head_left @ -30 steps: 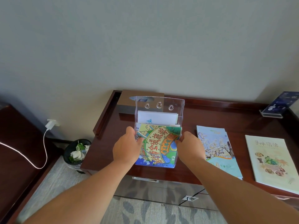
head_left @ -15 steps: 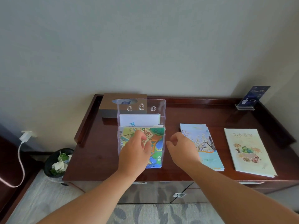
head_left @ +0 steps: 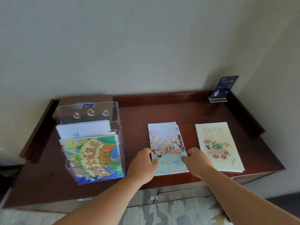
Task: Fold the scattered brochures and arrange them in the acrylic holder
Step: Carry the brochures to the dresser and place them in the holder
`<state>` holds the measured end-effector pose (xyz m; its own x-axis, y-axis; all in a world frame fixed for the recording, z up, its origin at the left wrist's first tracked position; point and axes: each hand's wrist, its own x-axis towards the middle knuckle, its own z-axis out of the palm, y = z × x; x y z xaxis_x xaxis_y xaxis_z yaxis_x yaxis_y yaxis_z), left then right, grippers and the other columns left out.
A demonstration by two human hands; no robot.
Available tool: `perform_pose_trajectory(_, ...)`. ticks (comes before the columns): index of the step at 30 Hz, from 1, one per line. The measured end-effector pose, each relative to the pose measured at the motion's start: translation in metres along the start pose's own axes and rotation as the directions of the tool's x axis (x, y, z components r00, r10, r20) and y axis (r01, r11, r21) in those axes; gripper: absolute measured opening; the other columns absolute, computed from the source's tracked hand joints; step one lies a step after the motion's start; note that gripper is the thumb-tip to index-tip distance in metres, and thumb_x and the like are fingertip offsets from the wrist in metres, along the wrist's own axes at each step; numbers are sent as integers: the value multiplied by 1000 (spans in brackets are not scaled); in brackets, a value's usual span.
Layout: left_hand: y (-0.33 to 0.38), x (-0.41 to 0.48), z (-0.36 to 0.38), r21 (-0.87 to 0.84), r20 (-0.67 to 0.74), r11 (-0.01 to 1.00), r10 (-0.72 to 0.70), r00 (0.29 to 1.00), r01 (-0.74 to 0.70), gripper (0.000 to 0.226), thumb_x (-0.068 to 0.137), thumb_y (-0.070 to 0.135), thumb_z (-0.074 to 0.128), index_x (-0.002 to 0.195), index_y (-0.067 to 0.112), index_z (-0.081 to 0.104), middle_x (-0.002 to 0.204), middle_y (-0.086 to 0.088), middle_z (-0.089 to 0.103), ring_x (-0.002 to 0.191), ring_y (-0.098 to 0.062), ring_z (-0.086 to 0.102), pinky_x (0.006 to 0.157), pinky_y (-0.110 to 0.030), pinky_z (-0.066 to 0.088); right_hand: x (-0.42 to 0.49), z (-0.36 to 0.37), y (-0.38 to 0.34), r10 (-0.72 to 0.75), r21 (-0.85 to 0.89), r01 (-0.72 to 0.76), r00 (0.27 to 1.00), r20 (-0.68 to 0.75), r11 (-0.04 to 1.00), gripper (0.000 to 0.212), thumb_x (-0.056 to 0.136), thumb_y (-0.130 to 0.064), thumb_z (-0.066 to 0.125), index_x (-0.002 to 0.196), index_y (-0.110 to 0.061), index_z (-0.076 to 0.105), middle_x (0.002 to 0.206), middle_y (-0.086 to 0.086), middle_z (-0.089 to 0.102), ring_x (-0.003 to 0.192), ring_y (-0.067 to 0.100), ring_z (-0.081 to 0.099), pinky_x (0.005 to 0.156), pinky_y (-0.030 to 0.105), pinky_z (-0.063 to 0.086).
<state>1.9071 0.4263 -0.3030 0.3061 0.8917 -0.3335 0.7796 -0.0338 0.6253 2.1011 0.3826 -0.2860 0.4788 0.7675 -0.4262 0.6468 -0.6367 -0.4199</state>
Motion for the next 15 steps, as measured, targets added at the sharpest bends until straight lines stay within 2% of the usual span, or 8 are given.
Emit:
perform_pose_trajectory(3,11,30,13,-72,-13,982,-177,984,176,54,94,36,51,140,8,39,134,-13,50,115,-28,56,91,-37,47,24,2,7,4,91,-11,997,82,996,39,91,-34,57,122,-12,51,102,0,57,75,15,56,53,26,38)
perform_pose_trajectory(5,20,45,19,-132,-17,956,-266,964,261,53,93,35,53,136,6,42,124,-11,55,93,-24,62,71,-34,49,35,6,8,-1,127,-16,992,130,992,35,90,-34,57,116,-11,53,103,4,60,72,15,57,51,26,40)
perform_pose_trajectory(7,27,56,24,-169,-21,932,-330,944,322,46,93,32,55,128,3,49,116,-11,57,73,-16,58,54,-28,40,42,10,8,-19,125,-1,986,163,992,37,89,-36,59,117,-11,54,110,6,57,80,19,61,56,28,45)
perform_pose_trajectory(9,29,61,27,-209,-47,912,-369,928,352,21,92,26,56,95,5,56,90,-10,58,59,-16,49,53,-27,33,44,12,7,-21,91,4,982,186,996,45,88,-37,59,123,-10,51,119,7,49,94,25,61,68,34,53)
perform_pose_trajectory(10,30,62,28,-242,-64,901,-385,921,359,19,90,22,56,78,9,49,74,-7,51,54,-17,43,54,-27,30,45,13,8,-19,81,3,981,194,997,48,87,-37,59,125,-10,50,121,8,45,99,27,59,75,36,55)
perform_pose_trajectory(11,30,63,29,-281,-69,889,-396,916,363,26,89,18,56,68,13,40,64,-4,42,51,-17,37,54,-30,28,46,13,8,-18,82,2,979,203,997,49,87,-36,59,127,-10,49,122,8,43,102,27,58,80,39,56)
perform_pose_trajectory(13,30,63,29,-340,-78,870,-404,912,356,37,87,13,54,63,18,26,59,-1,28,51,-19,26,57,-35,24,46,13,9,-29,88,9,974,225,996,49,86,-35,58,129,-12,49,123,7,41,104,28,56,85,42,56)
perform_pose_trajectory(15,31,63,28,-352,-90,861,-421,903,366,36,86,11,54,64,18,27,61,-1,26,54,-20,27,58,-35,26,46,13,8,-39,85,19,969,242,996,49,86,-34,57,130,-12,49,124,7,40,107,29,56,88,44,56)
